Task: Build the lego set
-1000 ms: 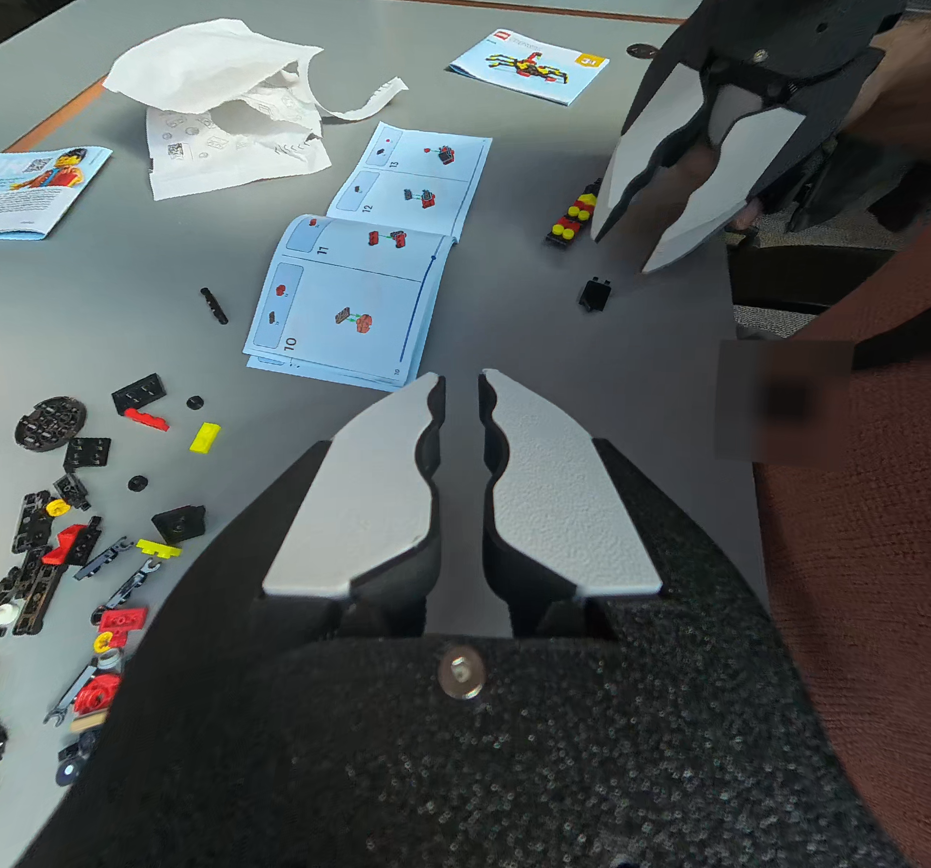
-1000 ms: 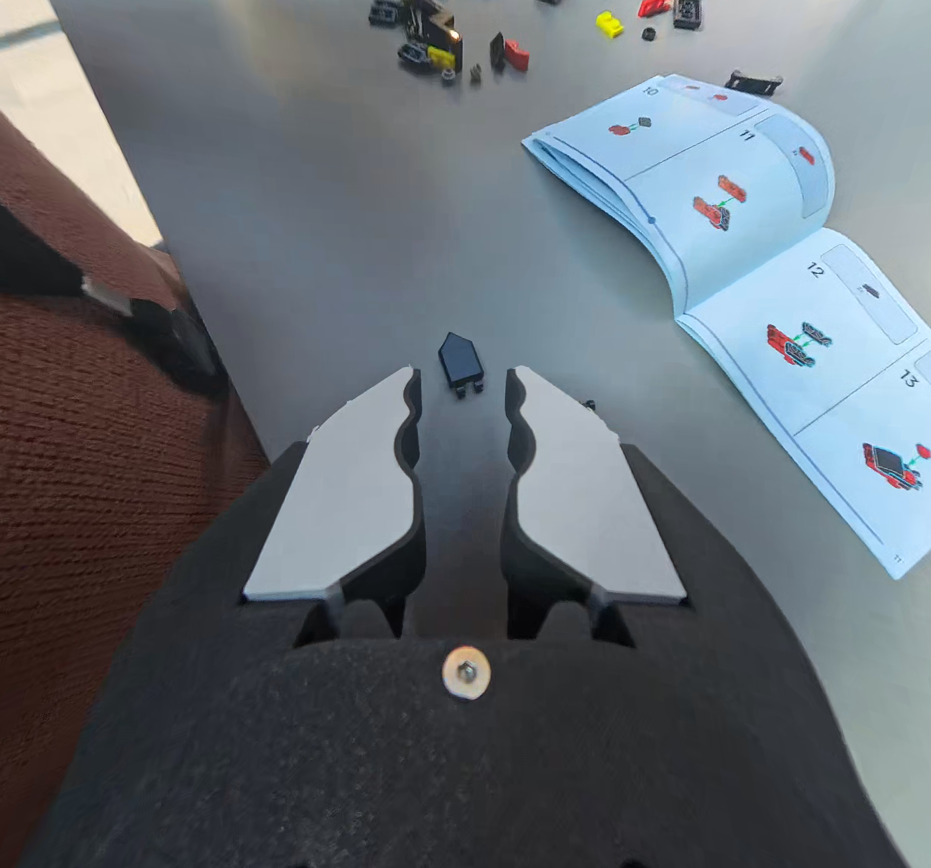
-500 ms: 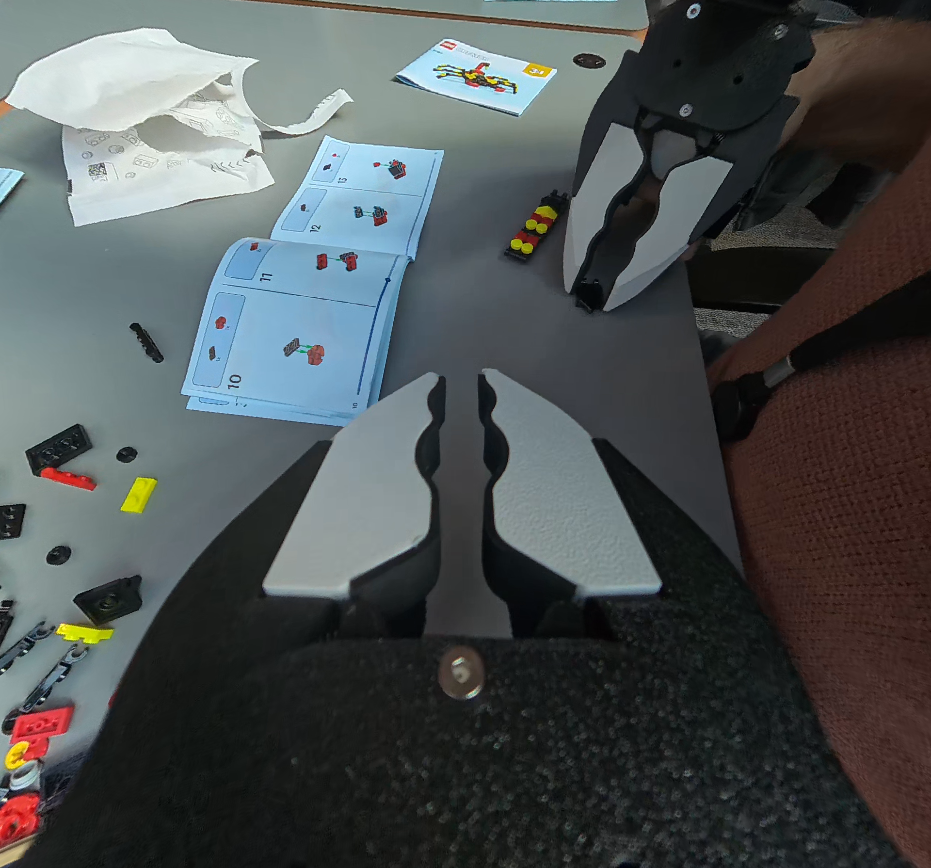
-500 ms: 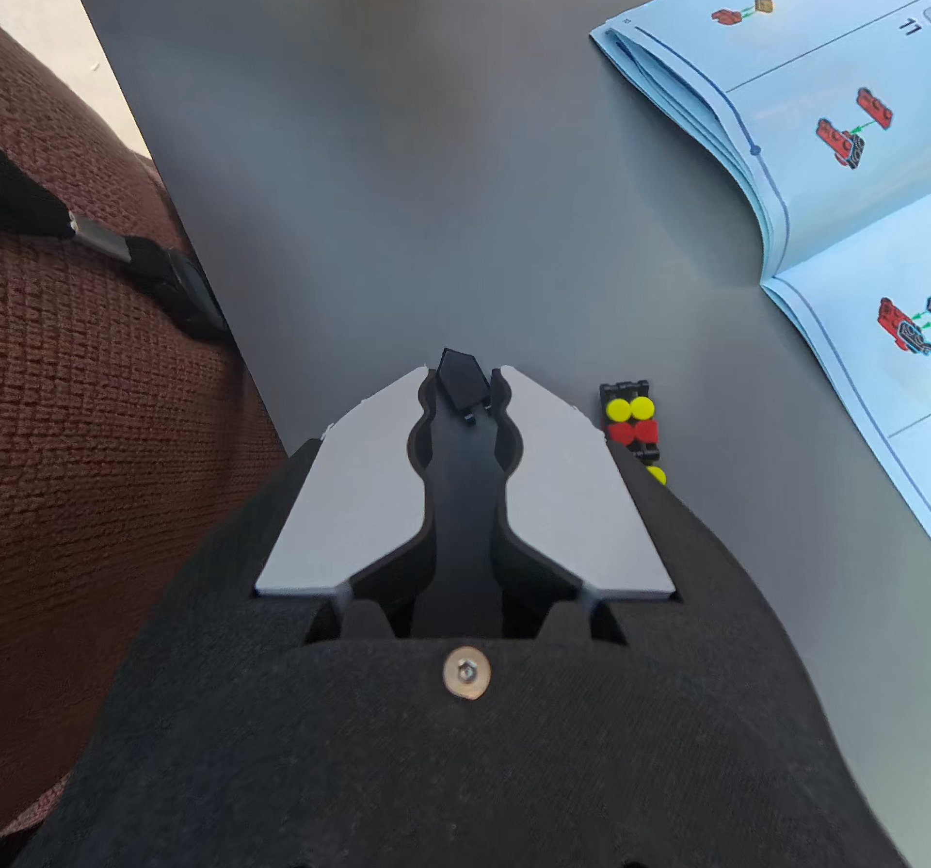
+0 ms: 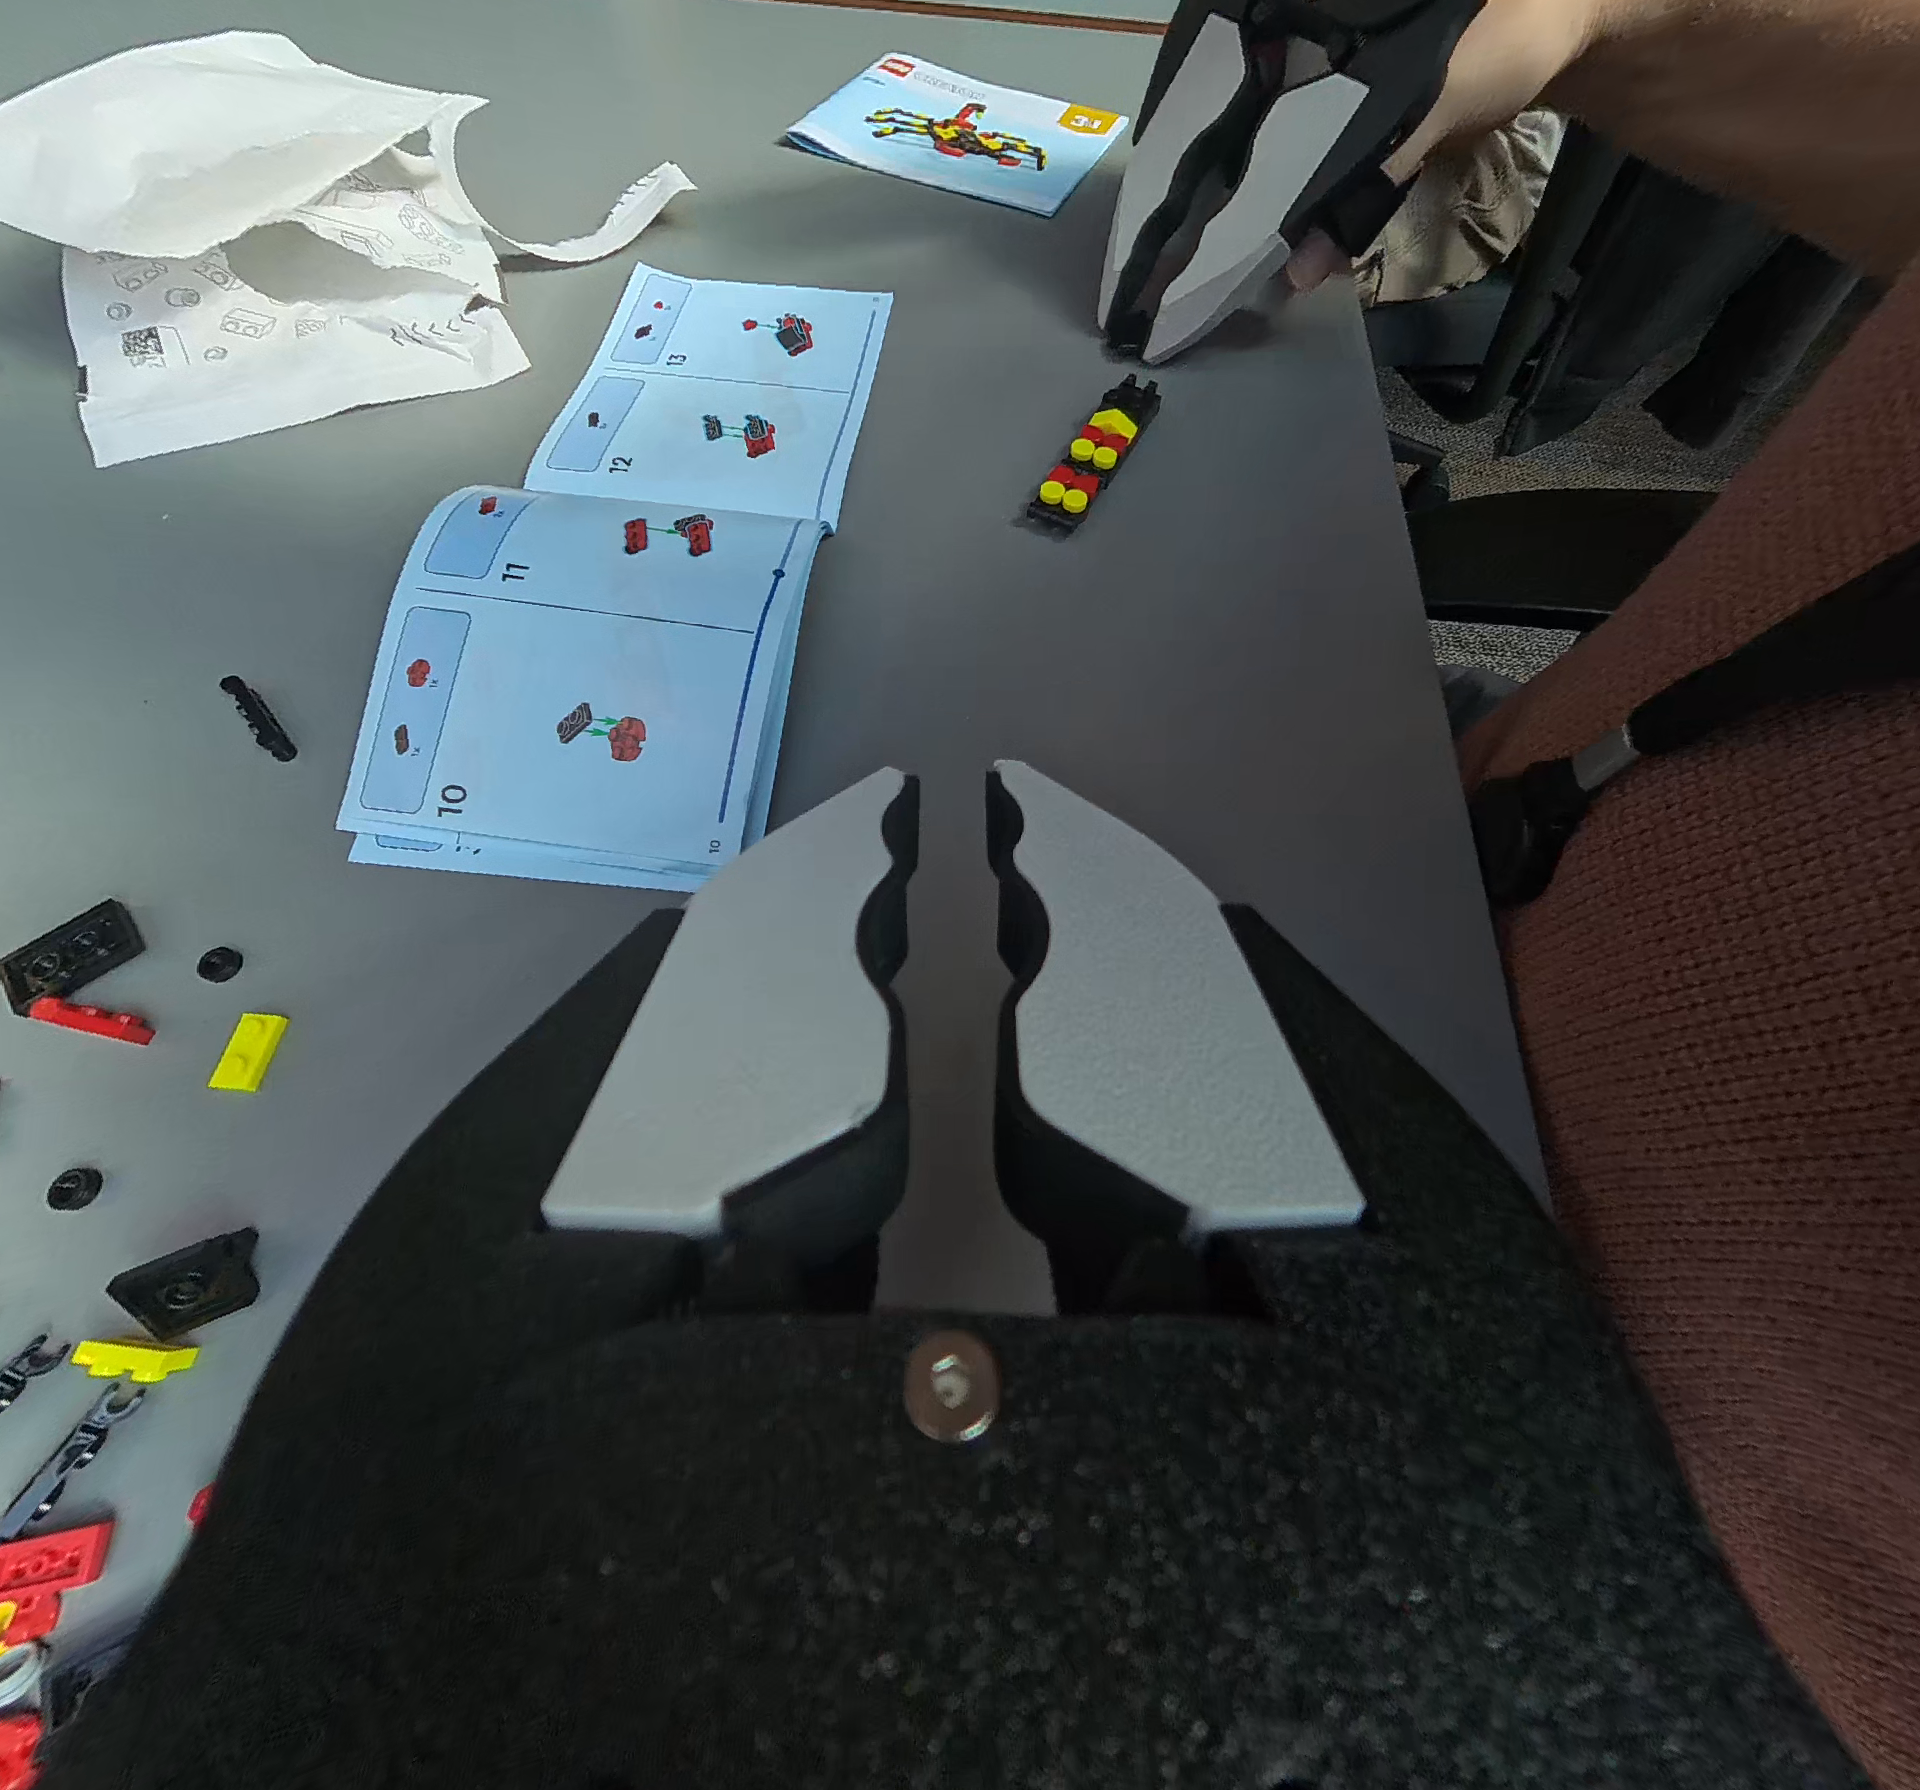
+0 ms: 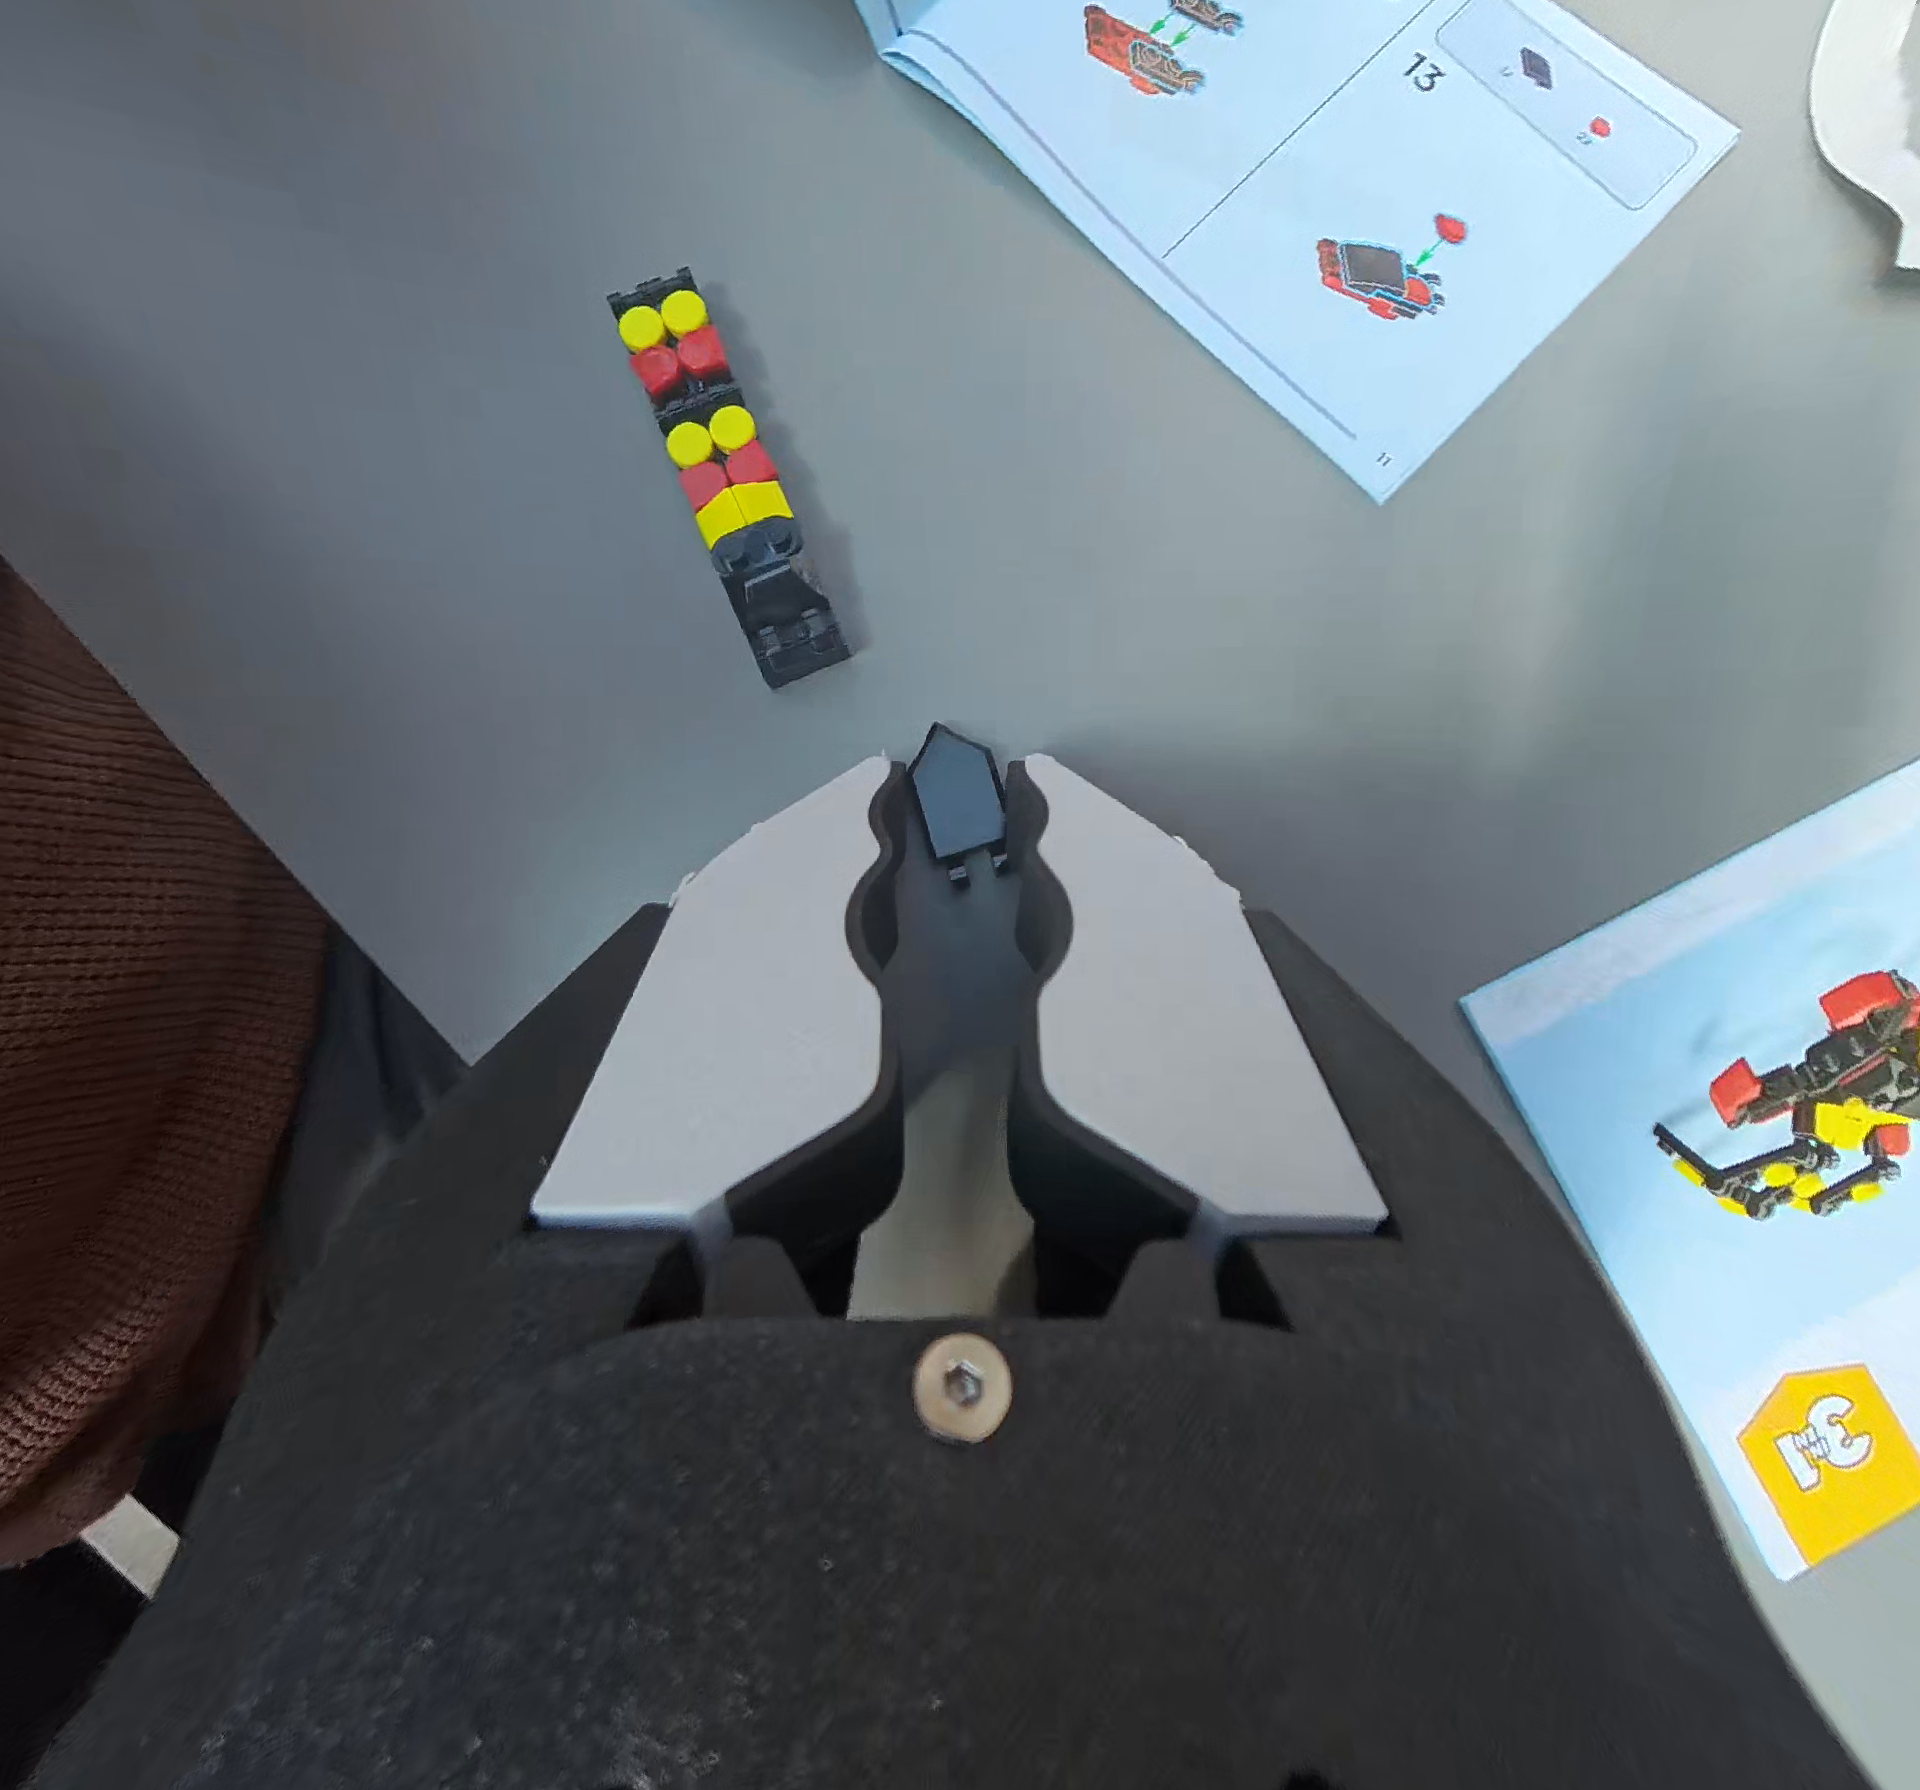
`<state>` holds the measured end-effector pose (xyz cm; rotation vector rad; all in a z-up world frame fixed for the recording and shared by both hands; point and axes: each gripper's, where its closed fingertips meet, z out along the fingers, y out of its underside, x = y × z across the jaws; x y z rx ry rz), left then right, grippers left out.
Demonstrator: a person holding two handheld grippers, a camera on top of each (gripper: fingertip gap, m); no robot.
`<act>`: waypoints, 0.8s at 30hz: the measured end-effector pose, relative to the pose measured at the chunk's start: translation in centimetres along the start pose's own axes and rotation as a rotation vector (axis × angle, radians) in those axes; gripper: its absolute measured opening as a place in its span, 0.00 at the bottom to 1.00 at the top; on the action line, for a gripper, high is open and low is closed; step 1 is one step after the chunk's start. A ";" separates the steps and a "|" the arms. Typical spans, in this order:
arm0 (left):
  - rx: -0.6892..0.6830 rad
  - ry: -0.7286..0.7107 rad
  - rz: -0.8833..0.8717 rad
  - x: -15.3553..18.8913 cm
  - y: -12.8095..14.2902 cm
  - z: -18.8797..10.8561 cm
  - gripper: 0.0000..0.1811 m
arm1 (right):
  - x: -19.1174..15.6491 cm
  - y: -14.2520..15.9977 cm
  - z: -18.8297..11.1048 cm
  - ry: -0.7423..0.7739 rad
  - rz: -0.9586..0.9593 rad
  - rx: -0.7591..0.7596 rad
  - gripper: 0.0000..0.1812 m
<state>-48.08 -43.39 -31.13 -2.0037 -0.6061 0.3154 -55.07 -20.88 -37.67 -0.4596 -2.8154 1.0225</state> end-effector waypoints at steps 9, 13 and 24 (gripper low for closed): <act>-0.008 -0.029 -0.006 -0.5 0.2 -0.7 0.07 | -0.3 -1.6 -1.3 -0.031 0.031 0.109 0.20; -0.046 -0.092 -0.012 -1.7 1.3 -2.6 0.07 | -1.4 -4.2 -5.0 -0.084 0.016 0.268 0.22; -0.032 -0.253 -0.121 -1.2 5.0 -7.4 0.09 | -4.8 -11.9 0.3 0.027 -0.103 0.302 0.18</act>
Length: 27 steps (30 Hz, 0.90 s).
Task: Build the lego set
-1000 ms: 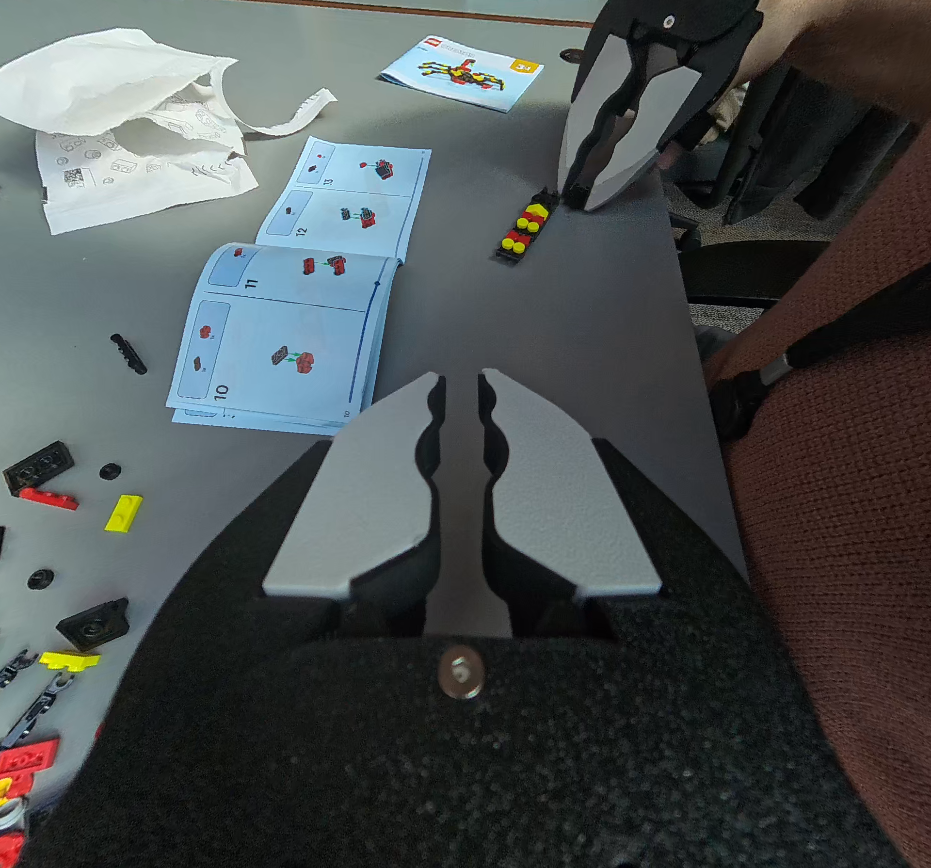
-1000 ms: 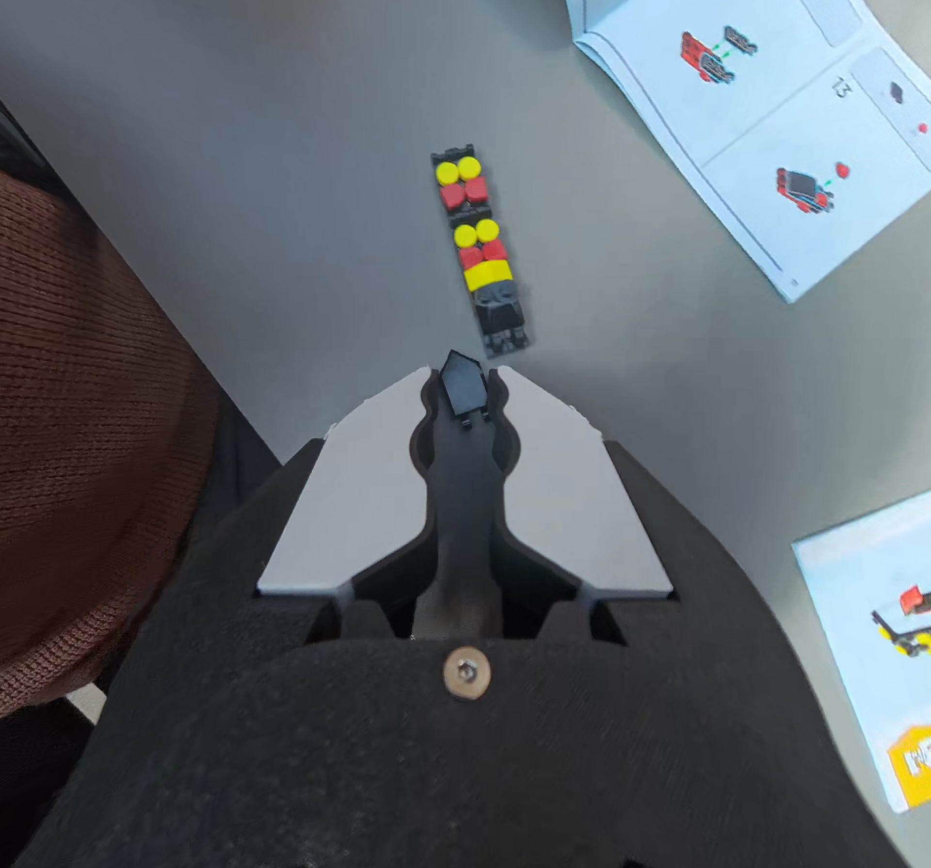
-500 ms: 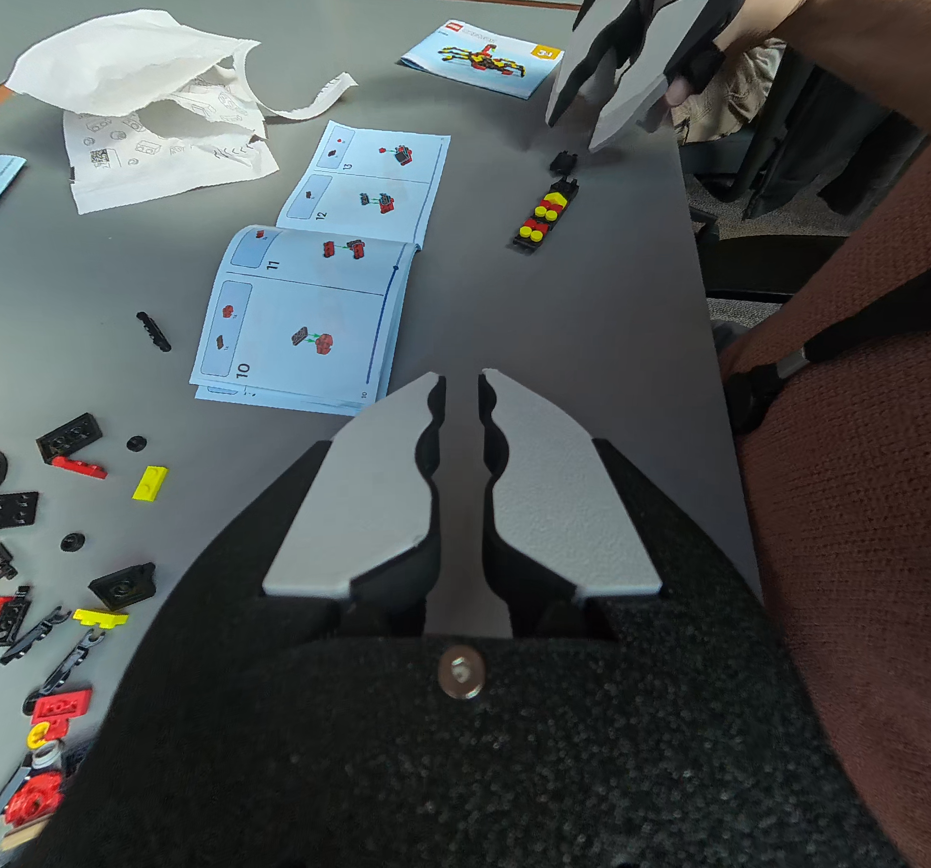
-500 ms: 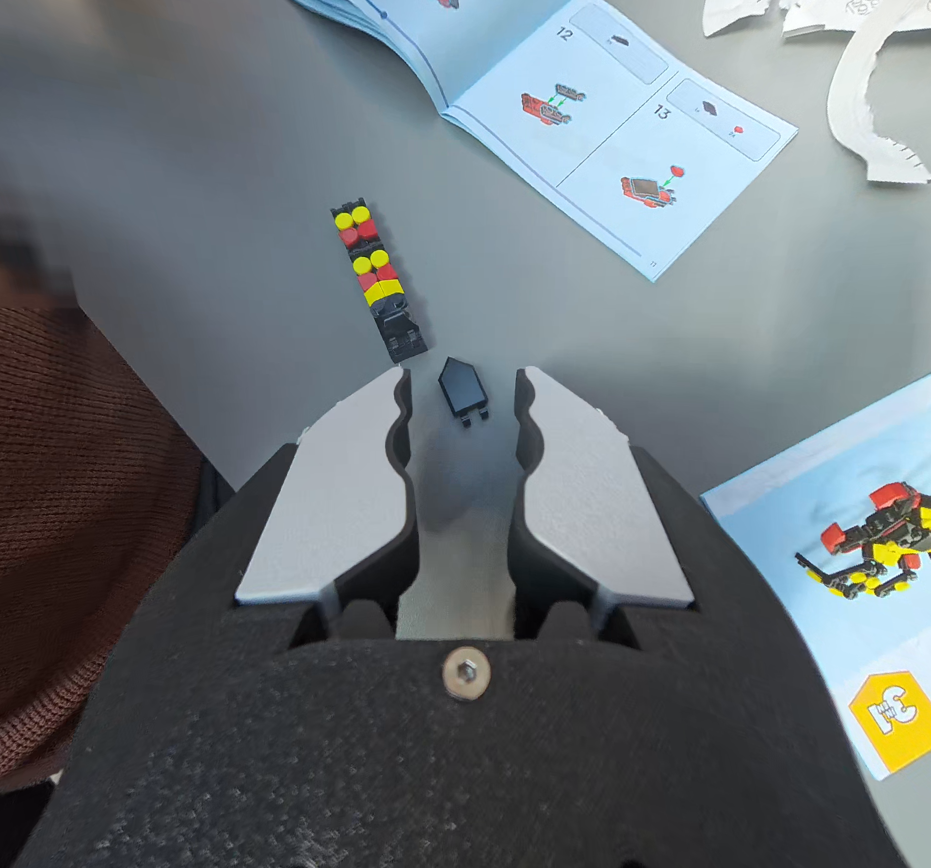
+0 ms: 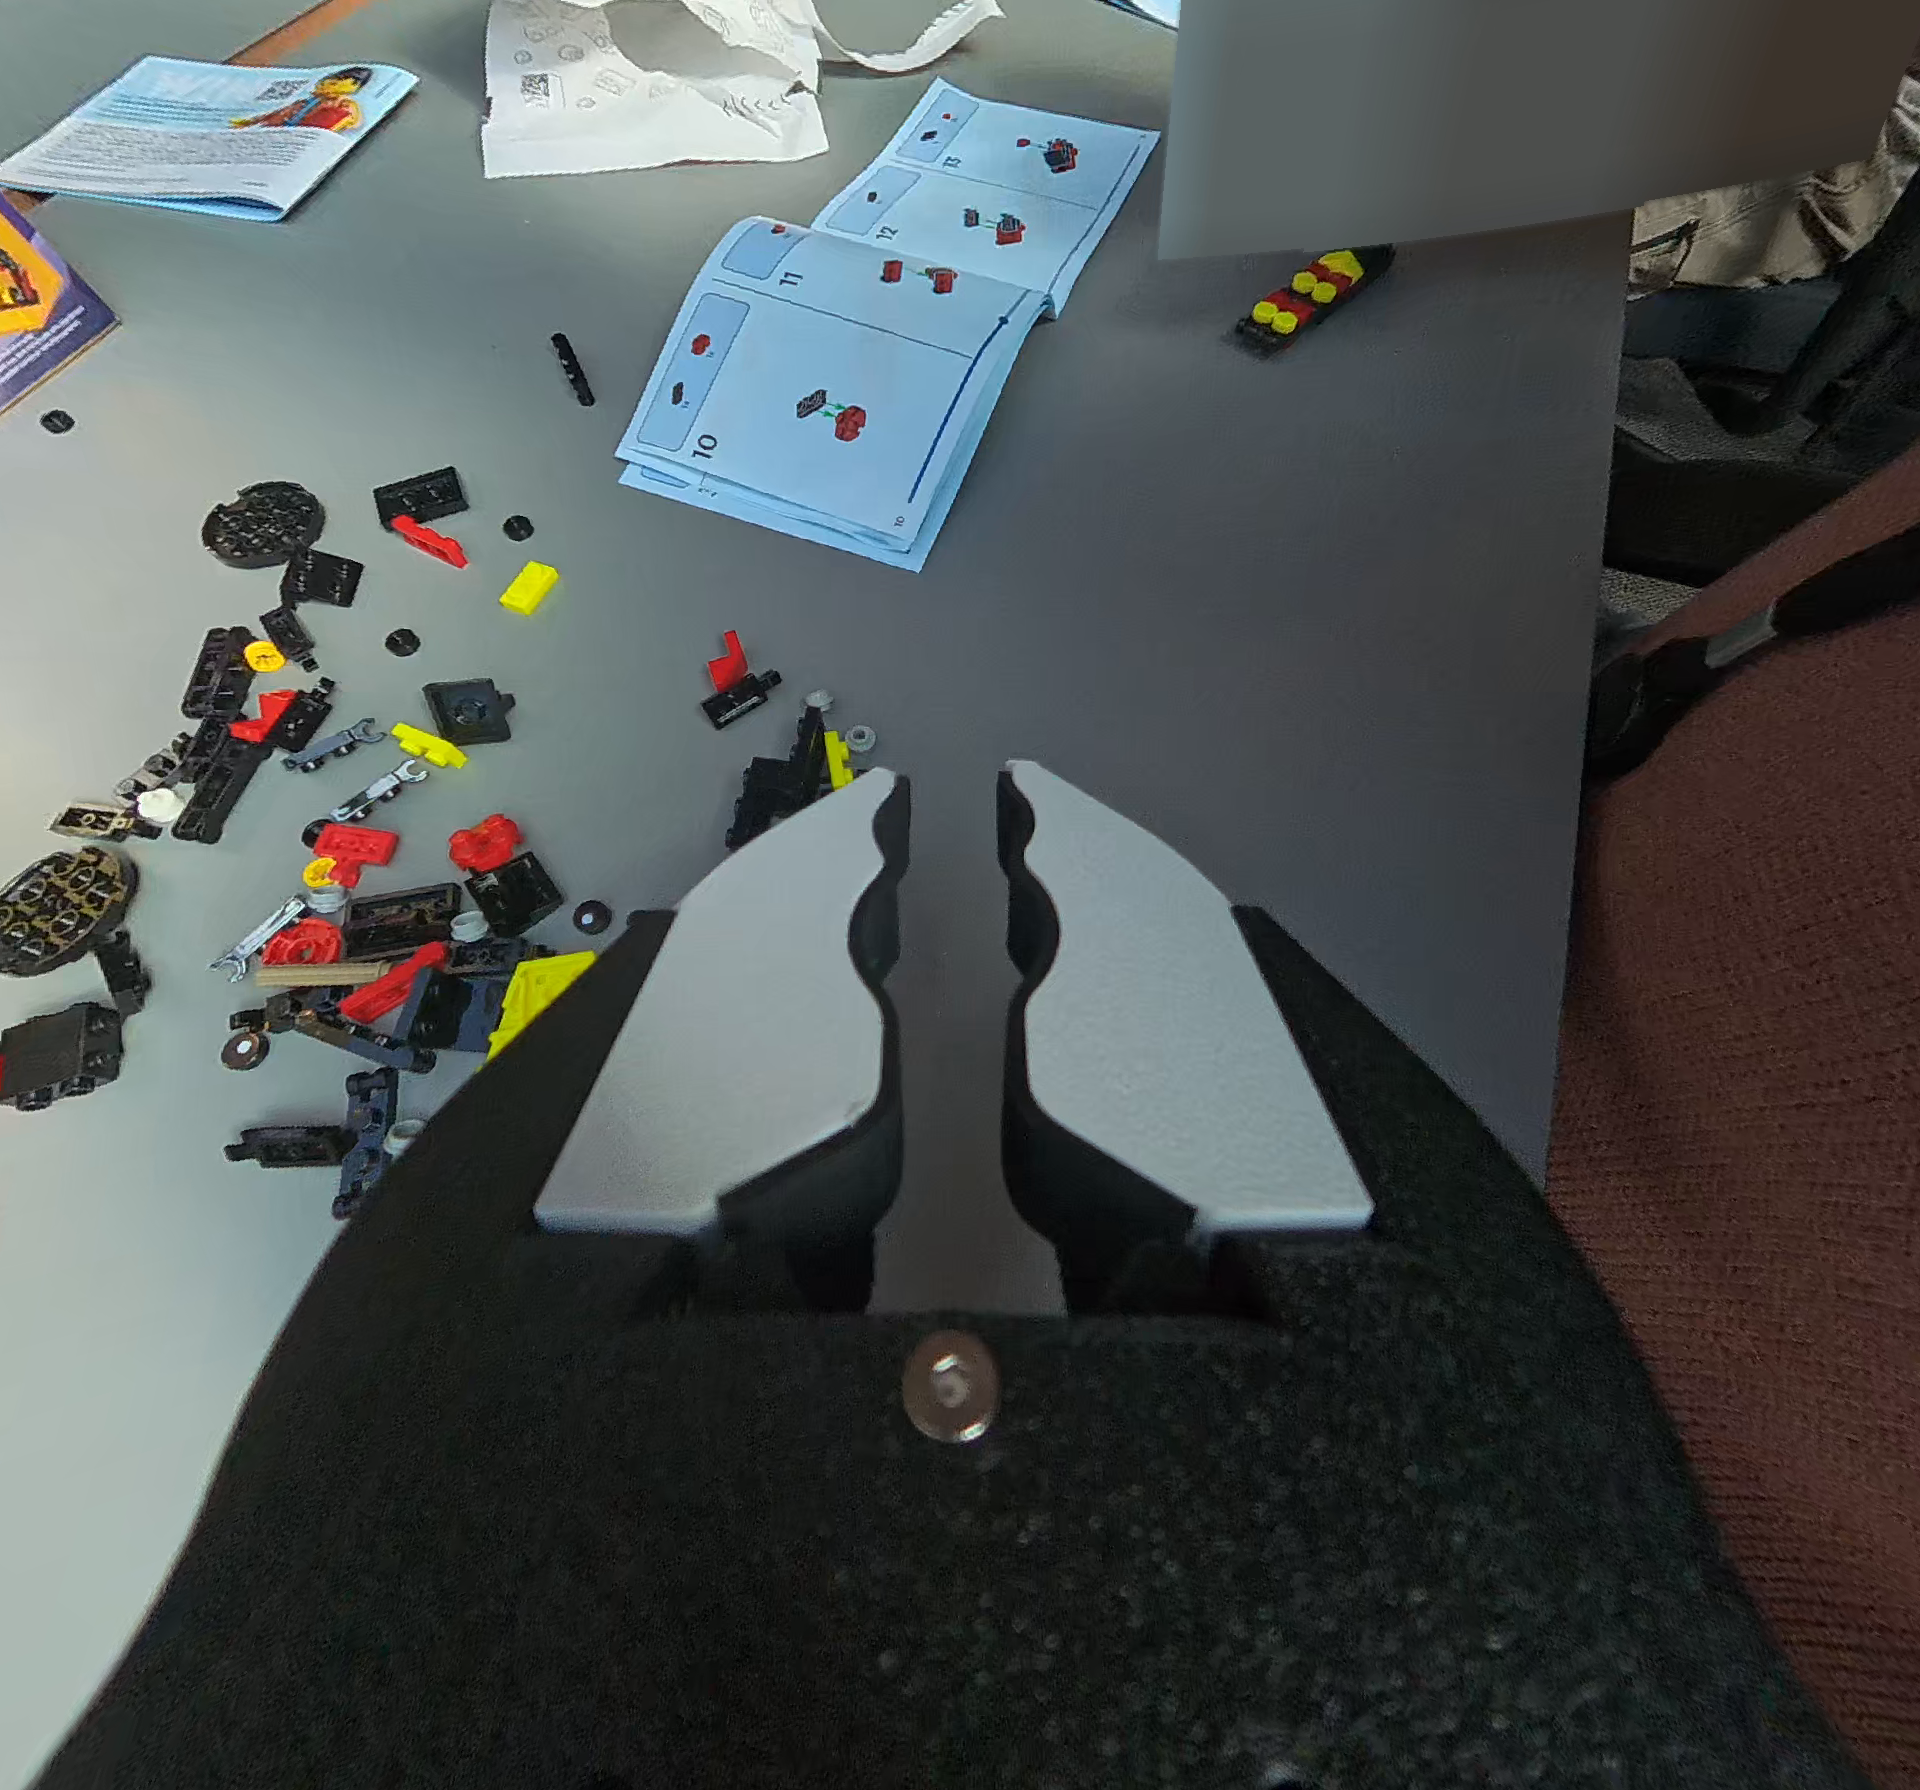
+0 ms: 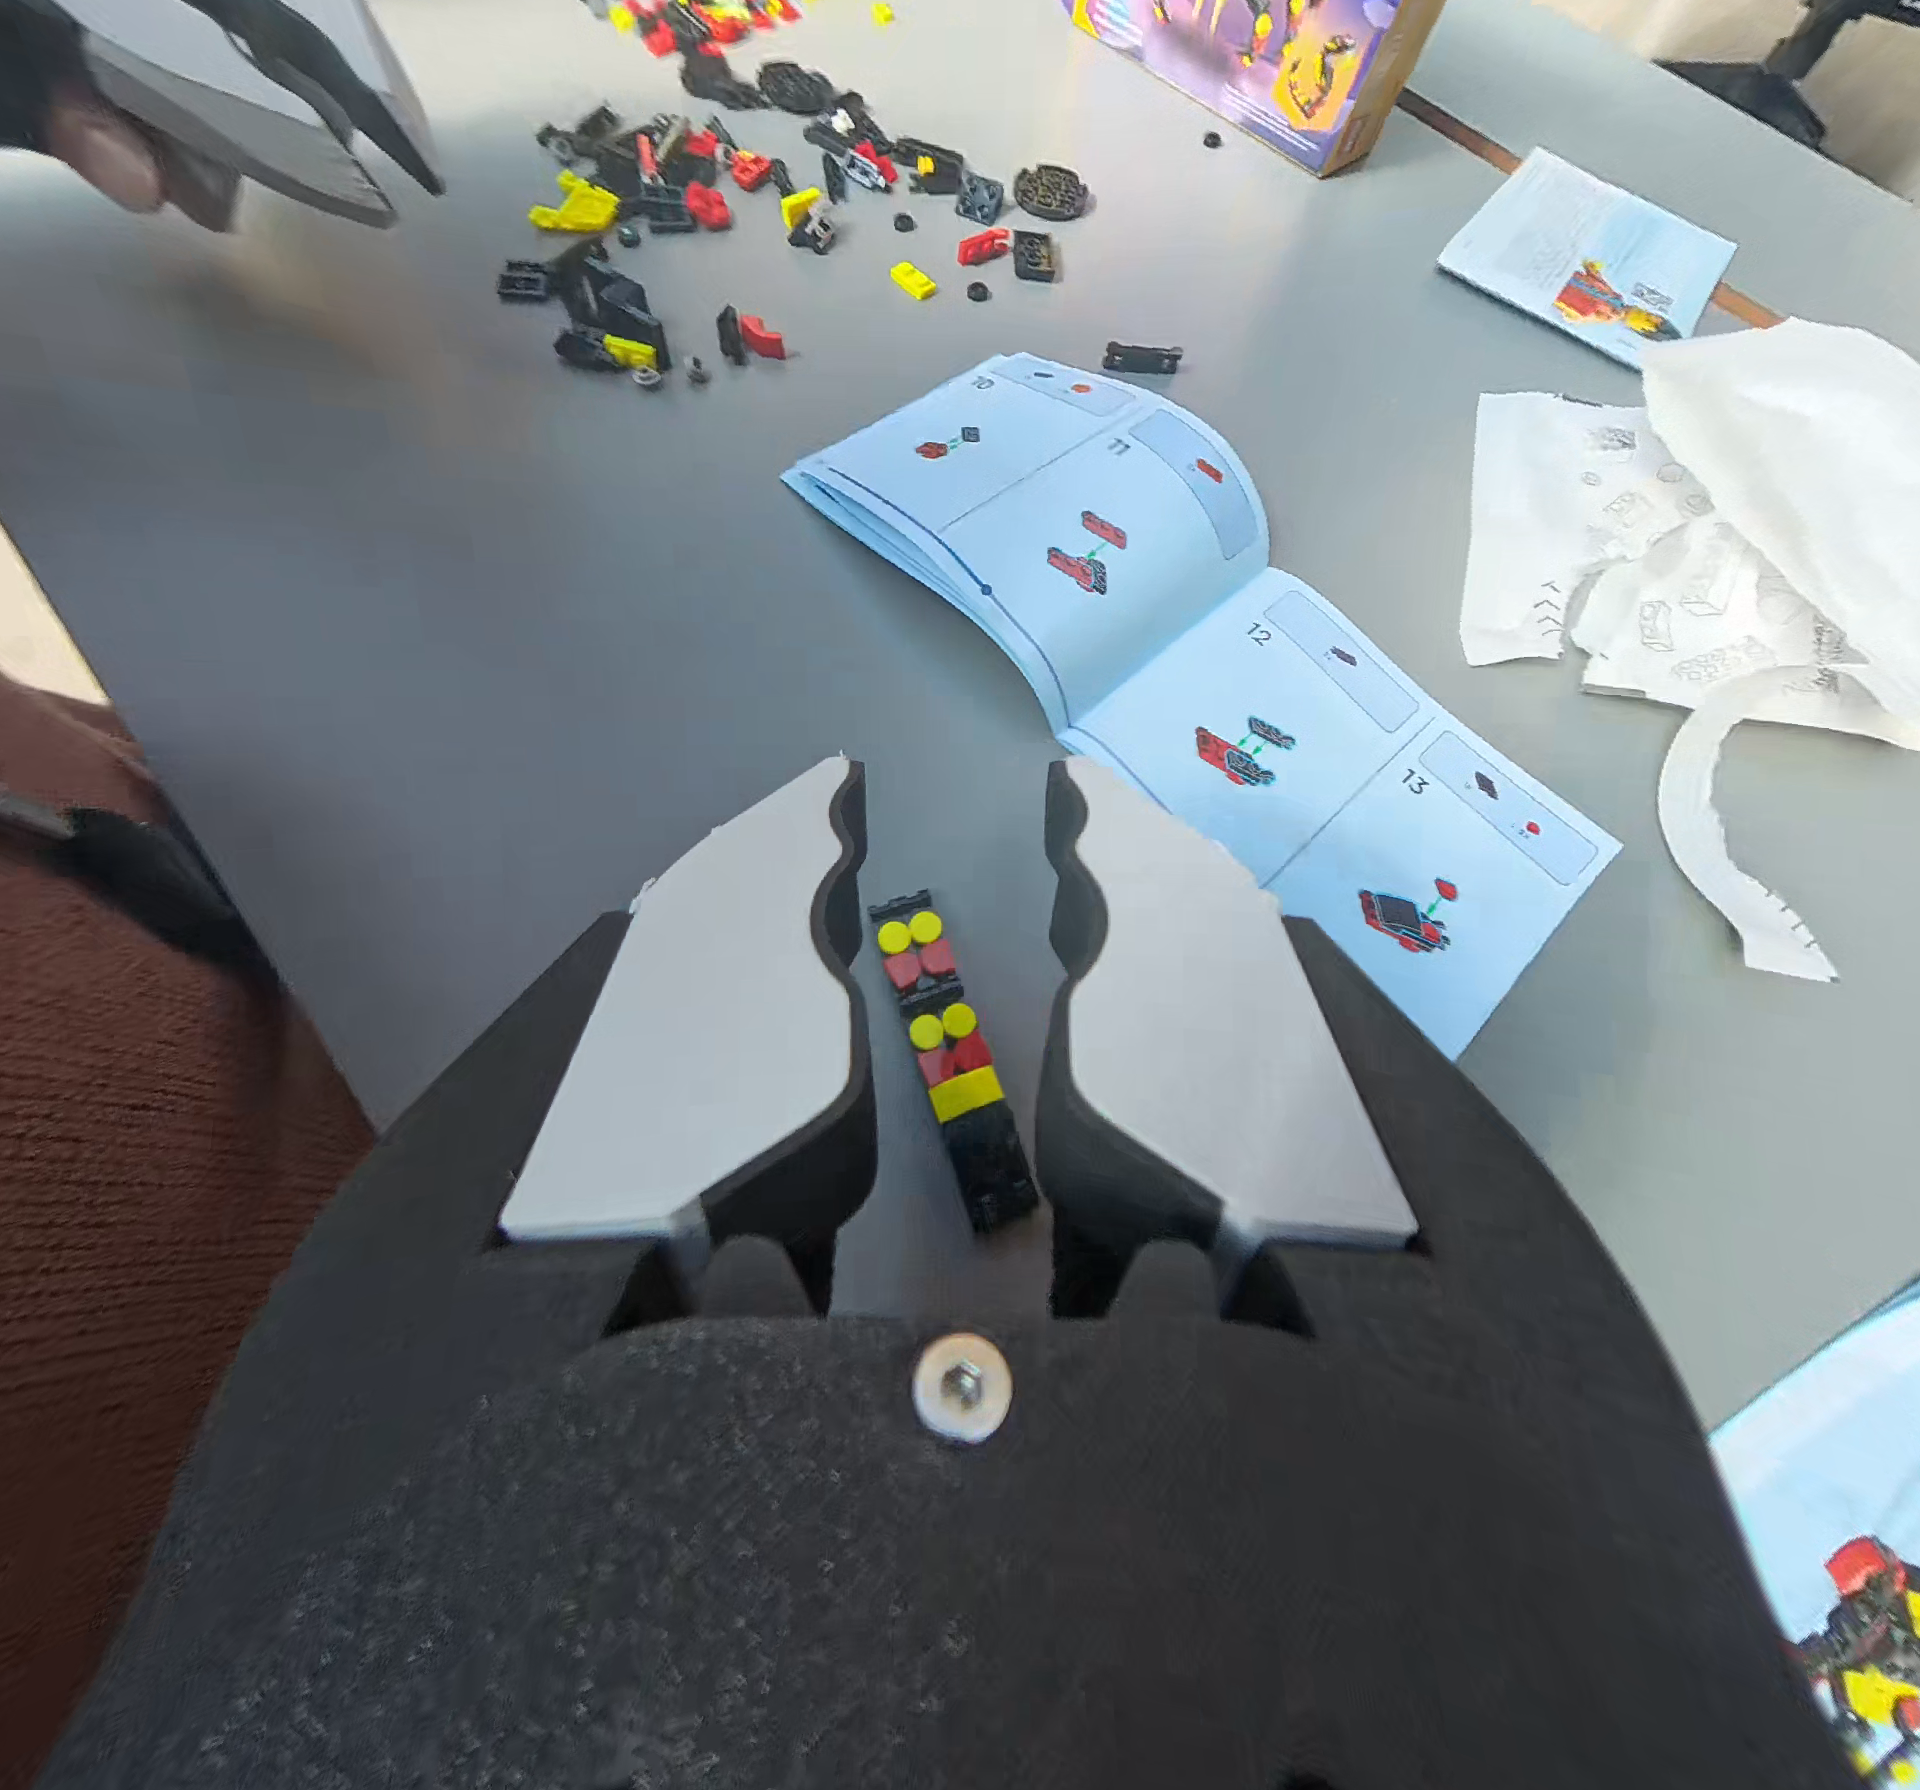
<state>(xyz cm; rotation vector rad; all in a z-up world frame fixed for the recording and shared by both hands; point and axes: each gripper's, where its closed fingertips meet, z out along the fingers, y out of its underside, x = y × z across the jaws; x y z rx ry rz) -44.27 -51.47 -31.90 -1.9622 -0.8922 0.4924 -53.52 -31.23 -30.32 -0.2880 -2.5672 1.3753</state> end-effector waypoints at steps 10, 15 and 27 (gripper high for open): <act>-0.167 -0.168 0.033 -3.0 4.0 -2.4 0.12 | -1.0 -2.3 0.7 -0.012 0.064 0.036 0.03; -0.121 -0.203 0.025 -3.0 3.7 -3.2 0.19 | -3.1 -5.8 6.2 -0.120 -0.123 -0.012 0.12; -0.063 -0.227 -0.024 -3.3 4.4 -4.0 0.18 | -8.9 -10.0 24.2 -0.524 -0.558 -0.179 0.11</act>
